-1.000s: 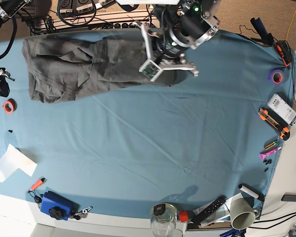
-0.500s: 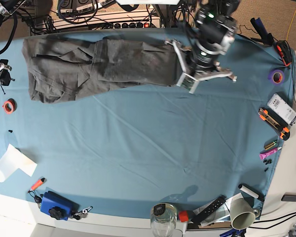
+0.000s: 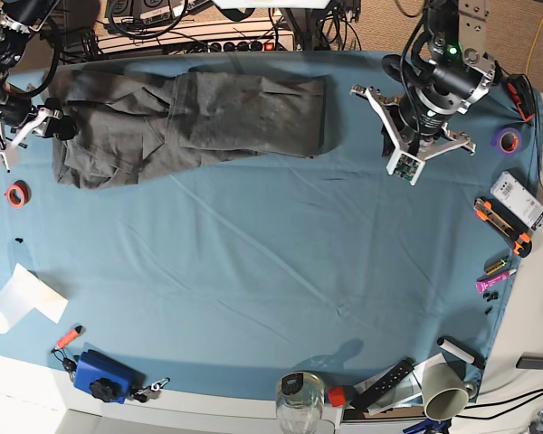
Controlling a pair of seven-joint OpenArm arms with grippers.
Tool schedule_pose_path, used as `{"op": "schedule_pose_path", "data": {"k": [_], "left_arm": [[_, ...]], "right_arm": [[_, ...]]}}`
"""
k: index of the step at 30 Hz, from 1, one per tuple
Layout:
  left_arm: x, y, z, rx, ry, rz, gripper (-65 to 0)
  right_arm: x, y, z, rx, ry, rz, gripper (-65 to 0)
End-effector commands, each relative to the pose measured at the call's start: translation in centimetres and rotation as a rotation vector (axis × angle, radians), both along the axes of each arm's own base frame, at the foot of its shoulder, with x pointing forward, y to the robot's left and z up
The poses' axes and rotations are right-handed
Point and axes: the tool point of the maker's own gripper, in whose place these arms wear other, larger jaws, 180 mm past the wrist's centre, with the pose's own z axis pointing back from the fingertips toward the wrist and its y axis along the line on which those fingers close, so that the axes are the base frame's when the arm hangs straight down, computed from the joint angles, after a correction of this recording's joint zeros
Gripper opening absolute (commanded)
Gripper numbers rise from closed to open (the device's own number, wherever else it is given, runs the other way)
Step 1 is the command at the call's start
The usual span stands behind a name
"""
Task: Fold the T-shirt properly
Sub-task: 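Release the folded end and raise the left gripper away, then drag the other strip end with the right gripper toward the folded part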
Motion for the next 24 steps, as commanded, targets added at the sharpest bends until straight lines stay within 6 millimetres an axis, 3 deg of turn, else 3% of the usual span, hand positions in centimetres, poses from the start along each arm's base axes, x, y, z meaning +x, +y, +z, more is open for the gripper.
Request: {"op": "schedule_pose_path", "data": {"k": [1, 8, 15, 19, 24], "left_arm": [[0.4, -0.2, 0.9, -0.014, -0.037, -0.006, -65.0], [0.3, -0.3, 0.9, -0.02, -0.036, -0.008, -65.0], [0.3, -0.3, 0.9, -0.02, -0.035, -0.008, -65.0], [0.3, -0.4, 0.9, -0.02, -0.036, -0.009, -65.0], [0.4, -0.4, 0.9, -0.021, -0.037, -0.008, -65.0]], "right_arm": [[0.6, -0.8, 1.0, -0.037, -0.019, 0.014, -37.1], [-0.8, -2.2, -1.1, -0.088, 0.064, -0.017, -37.1], [0.6, -3.7, 0.6, -0.131, -0.003, -0.025, -37.1], [0.3, -4.9, 0.7, -0.192, 0.021, -0.025, -37.1], [-0.5, -3.7, -1.0, -0.155, 0.052, -0.031, -37.1]]}}
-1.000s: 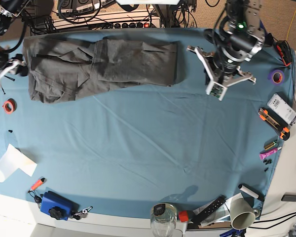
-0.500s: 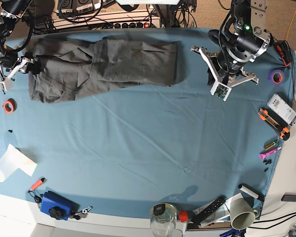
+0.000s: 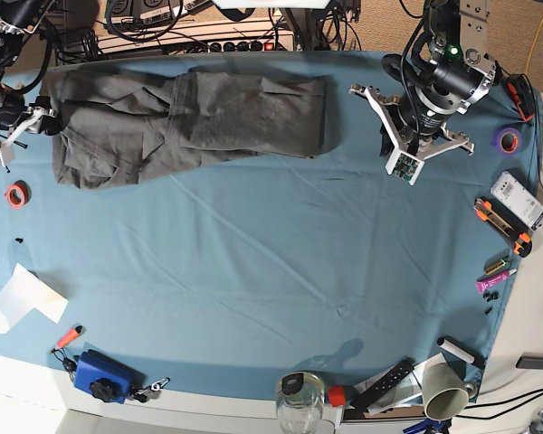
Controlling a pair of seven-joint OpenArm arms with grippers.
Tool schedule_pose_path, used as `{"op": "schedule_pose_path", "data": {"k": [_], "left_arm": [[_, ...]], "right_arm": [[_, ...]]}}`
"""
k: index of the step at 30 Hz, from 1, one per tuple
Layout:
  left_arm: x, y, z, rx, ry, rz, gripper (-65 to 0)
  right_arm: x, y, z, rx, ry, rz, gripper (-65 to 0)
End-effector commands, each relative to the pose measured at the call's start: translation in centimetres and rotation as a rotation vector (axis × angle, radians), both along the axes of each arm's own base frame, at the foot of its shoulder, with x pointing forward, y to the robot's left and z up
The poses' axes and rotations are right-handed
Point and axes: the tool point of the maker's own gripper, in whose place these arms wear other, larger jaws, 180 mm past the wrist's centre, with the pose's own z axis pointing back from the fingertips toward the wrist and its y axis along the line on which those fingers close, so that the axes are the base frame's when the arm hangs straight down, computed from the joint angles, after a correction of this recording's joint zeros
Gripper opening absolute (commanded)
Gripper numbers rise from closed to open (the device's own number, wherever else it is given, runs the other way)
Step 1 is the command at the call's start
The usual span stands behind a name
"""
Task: Fold the T-shirt properly
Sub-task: 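Drag the other strip end with the right gripper toward the folded part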
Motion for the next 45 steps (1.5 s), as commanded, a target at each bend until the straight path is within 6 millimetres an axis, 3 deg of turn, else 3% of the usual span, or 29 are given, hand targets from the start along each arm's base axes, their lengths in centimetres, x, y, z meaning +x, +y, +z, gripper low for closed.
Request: {"op": "schedule_pose_path", "data": {"k": [1, 6, 12, 18, 23, 27, 32, 35, 41, 45], "left_arm": [[0.4, -0.1, 0.9, -0.007, -0.038, -0.004, -65.0], [0.4, -0.1, 0.9, -0.007, -0.038, -0.003, -65.0], [0.4, -0.1, 0.9, -0.008, -0.041, -0.004, -65.0], [0.5, -0.2, 1.0, -0.01, -0.046, -0.004, -65.0], [0.5, -0.2, 1.0, -0.011, -0.047, -0.004, -65.0], [0.5, -0.1, 1.0, -0.009, -0.044, -0.004, -65.0], [0.3, -0.1, 0.8, -0.005, -0.035, -0.003, -65.0], [0.3, -0.1, 0.8, -0.005, -0.033, -0.003, -65.0], [0.2, 0.0, 0.7, -0.002, -0.026, -0.003, -65.0], [-0.1, 0.1, 0.4, 0.006, -0.006, -0.001, -65.0]], "right_arm": [[-0.1, 0.1, 0.0, 0.008, 0.0, 0.0, -37.1], [-1.7, 2.3, -2.5, 0.097, 0.065, -0.018, -37.1], [-0.6, 4.5, -1.4, 0.233, -0.009, -0.005, -37.1], [-0.4, 4.7, -1.2, 0.243, -0.02, -0.005, -38.3], [-0.5, 4.6, -1.3, 0.239, -0.016, -0.005, -65.0], [-1.6, 3.6, -2.2, 0.165, 0.058, -0.006, -65.0], [0.6, -0.3, -1.3, -0.021, -0.027, -0.054, -65.0], [2.8, -2.7, 0.7, -0.102, -0.066, -0.099, -65.0], [7.7, -5.7, 6.6, -0.184, -0.193, -0.111, -65.0], [7.8, -6.1, 7.7, -0.175, -0.154, -0.117, -65.0]]}}
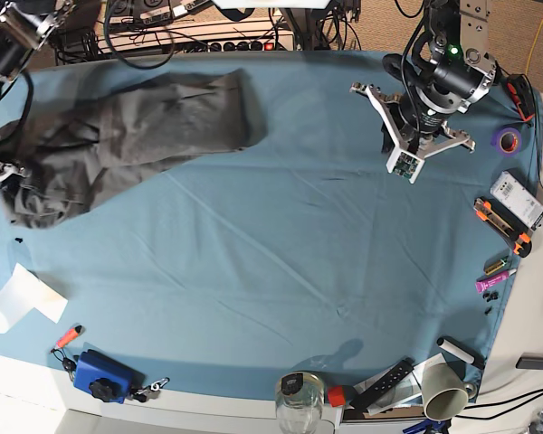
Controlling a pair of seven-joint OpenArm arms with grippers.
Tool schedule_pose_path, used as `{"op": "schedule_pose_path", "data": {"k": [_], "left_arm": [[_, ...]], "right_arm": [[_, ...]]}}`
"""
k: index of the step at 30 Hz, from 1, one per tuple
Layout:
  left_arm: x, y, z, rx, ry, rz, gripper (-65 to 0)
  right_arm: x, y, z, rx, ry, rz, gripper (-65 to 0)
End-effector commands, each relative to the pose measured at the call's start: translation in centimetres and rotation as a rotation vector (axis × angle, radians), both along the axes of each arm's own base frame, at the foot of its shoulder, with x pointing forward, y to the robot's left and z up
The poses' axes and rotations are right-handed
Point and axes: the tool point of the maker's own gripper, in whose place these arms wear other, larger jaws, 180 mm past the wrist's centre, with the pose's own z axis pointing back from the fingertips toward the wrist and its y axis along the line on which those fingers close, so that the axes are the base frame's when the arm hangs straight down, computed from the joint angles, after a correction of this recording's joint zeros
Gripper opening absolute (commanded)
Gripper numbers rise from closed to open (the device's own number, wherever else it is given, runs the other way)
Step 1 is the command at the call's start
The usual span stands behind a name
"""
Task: Fold the T-shirt properly
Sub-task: 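Drag the other strip end with the right gripper toward the folded part, then lift the strip end with the right gripper and fold it over the bundle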
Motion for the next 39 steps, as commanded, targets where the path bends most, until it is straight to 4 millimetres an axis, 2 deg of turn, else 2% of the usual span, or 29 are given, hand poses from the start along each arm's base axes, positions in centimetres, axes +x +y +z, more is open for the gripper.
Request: {"op": "schedule_pose_path", "data": {"k": [1, 5, 11, 16, 24, 28, 34, 39], "left_arm": [[0.3, 0.0, 0.8, -0.003, -0.032, -0.002, -65.0], [0.2, 0.6, 0.6, 0.031, -0.026, 0.01, -65.0], [0.0, 1.1, 0.3, 0.056, -0.016, 0.023, -65.0], [-0.9, 2.2, -0.4, 0.073, 0.018, 0.055, -65.0], [-1.1, 7.4, 0.0, 0.112, 0.019, 0.208, -65.0], [-1.6, 8.4, 0.4, 0.031, 0.024, 0.246, -65.0], [-1.6, 9.5, 1.0, -0.015, 0.01, 0.279, -65.0], [-2.1, 9.3, 0.8, -0.03, 0.024, 0.275, -65.0]], "right_arm": [[0.2, -0.5, 1.2, -0.012, -0.02, 0.003, -65.0], [-1.1, 1.0, 0.0, 0.064, 0.022, 0.036, -65.0], [-1.7, 2.6, -0.4, 0.132, 0.019, 0.093, -65.0], [-0.1, 4.8, 1.3, 0.237, -0.106, 0.158, -65.0], [1.2, 7.7, 4.3, 0.332, -0.261, 0.257, -65.0], [0.3, 10.1, 5.5, 0.289, -0.275, 0.348, -65.0], [-1.5, 15.3, 5.9, 0.326, -0.317, 0.451, -65.0], [-2.8, 19.7, 7.6, 0.388, -0.398, 0.538, -65.0]]}}
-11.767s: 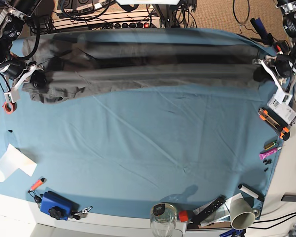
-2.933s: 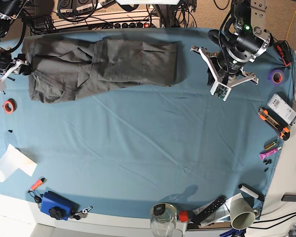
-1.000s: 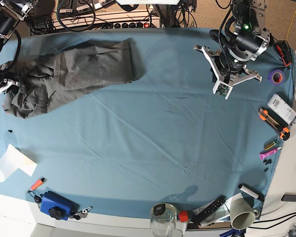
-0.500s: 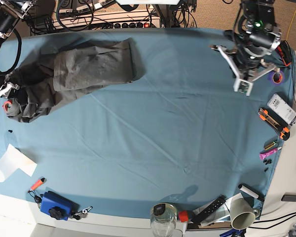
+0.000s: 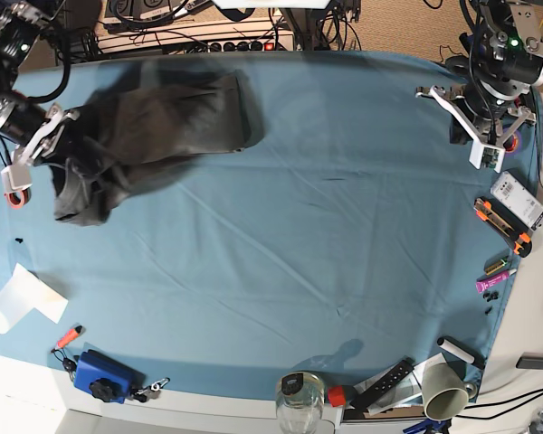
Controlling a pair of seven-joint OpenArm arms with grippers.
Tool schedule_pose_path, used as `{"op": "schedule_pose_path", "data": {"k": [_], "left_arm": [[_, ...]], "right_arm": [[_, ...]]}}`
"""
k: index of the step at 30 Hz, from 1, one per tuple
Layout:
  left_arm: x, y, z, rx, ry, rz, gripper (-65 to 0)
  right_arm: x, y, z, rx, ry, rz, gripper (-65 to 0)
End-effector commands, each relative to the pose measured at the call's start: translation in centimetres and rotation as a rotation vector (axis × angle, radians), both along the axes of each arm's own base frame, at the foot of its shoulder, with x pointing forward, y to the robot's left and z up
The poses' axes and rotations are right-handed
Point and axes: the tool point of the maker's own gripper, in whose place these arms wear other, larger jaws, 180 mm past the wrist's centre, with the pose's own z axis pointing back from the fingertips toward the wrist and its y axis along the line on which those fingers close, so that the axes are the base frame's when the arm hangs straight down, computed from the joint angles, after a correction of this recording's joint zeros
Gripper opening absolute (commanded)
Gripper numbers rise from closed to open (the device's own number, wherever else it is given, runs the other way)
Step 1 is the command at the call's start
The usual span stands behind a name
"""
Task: Fold the T-shirt properly
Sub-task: 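Lift the strip end with the right gripper and fold it over the bundle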
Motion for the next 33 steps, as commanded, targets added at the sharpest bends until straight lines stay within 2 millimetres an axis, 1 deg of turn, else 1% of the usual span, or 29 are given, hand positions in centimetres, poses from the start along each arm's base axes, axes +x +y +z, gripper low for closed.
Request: {"op": "schedule_pose_path", "data": {"k": [1, 4, 8, 10, 12, 16, 18, 21, 25, 27, 29, 31, 33], "left_arm": [[0.1, -0.1, 0.7, 0.006, -0.026, -0.015, -65.0], [-0.2, -0.2, 0.5, 0.011, -0.017, -0.031, -65.0], [-0.2, -0.2, 0.5, 0.011, -0.015, -0.032, -65.0], [-0.3, -0.3, 0.7, 0.015, -0.016, -0.035, -65.0], [-0.3, -0.3, 0.8, 0.016, -0.02, -0.036, -65.0], [-0.5, -0.4, 0.7, 0.013, -0.024, -0.037, -65.0], [-0.8, -0.4, 0.6, 0.013, -0.016, -0.036, -65.0], [-0.9, -0.4, 0.5, 0.013, -0.011, -0.037, -65.0], [-0.8, -0.4, 0.5, 0.012, -0.016, -0.037, -65.0], [-0.8, -0.4, 0.5, 0.012, -0.017, -0.037, -65.0], [-0.8, -0.4, 0.6, 0.011, -0.02, -0.037, -65.0], [-0.7, -0.4, 0.6, 0.011, -0.024, -0.037, -65.0], [-0.7, -0.4, 0.6, 0.011, -0.024, -0.037, -65.0]], "right_arm": [[0.3, 0.7, 2.2, 0.011, -0.076, 0.029, -65.0], [-0.5, 2.2, 2.8, 0.001, -0.095, 0.066, -65.0], [-1.1, 3.2, 2.5, 0.006, -0.082, 0.09, -65.0], [-1.3, 4.2, 1.9, 0.017, -0.06, 0.123, -65.0], [-1.5, 5.4, 0.8, 0.013, -0.024, 0.164, -65.0], [-2.4, 8.6, -1.5, 0.015, 0.053, 0.271, -65.0], [-2.9, 9.8, -2.4, 0.014, 0.082, 0.311, -65.0], [-3.4, 11.7, -3.1, 0.047, 0.103, 0.344, -65.0], [-3.8, 14.0, -3.5, 0.102, 0.108, 0.369, -65.0], [-4.0, 14.8, -4.0, 0.104, 0.119, 0.379, -65.0], [-4.3, 15.2, -4.9, 0.073, 0.142, 0.39, -65.0], [-4.5, 15.1, -5.9, 0.018, 0.168, 0.397, -65.0], [-4.6, 14.8, -6.5, -0.018, 0.183, 0.396, -65.0]]}}
